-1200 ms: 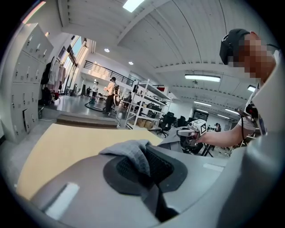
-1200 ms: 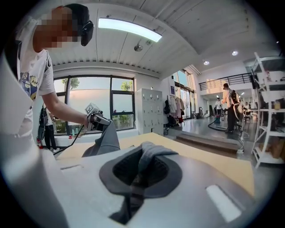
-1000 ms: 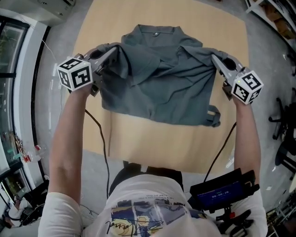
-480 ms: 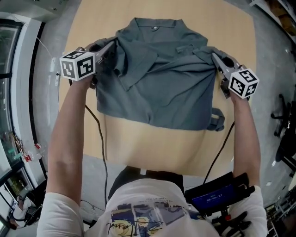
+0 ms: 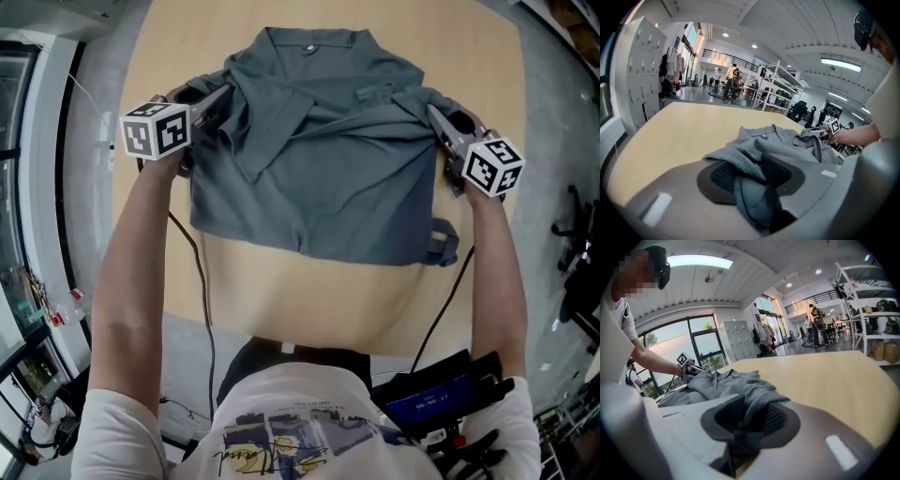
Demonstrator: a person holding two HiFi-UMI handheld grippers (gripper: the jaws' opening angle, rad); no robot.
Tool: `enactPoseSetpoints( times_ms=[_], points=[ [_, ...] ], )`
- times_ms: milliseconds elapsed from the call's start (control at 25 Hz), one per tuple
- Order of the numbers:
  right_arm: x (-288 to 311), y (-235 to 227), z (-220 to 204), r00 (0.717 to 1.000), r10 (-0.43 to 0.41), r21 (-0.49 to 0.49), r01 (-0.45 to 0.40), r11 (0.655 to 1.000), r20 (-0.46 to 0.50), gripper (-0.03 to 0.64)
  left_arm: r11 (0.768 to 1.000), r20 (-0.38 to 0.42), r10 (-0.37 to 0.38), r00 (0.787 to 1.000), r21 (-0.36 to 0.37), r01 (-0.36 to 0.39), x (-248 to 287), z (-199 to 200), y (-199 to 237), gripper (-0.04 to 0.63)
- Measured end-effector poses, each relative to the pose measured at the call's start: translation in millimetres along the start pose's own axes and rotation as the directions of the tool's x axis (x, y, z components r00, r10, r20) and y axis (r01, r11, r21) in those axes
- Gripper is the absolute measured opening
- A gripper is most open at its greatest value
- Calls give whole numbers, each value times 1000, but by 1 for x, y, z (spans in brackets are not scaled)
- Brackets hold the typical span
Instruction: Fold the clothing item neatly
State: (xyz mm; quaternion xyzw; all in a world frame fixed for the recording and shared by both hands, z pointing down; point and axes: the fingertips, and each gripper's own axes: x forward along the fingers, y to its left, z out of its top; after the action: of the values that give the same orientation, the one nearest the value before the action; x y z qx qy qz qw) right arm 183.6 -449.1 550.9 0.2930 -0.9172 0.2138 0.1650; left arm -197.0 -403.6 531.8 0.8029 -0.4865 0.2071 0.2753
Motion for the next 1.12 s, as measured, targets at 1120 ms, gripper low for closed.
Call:
enactPoseSetpoints(
  times_ms=[1120],
  points=[
    [-62, 13, -25, 991, -116, 47, 119, 992, -69, 164, 998, -13, 33, 999, 51, -32, -73, -19, -27, 215]
  ],
)
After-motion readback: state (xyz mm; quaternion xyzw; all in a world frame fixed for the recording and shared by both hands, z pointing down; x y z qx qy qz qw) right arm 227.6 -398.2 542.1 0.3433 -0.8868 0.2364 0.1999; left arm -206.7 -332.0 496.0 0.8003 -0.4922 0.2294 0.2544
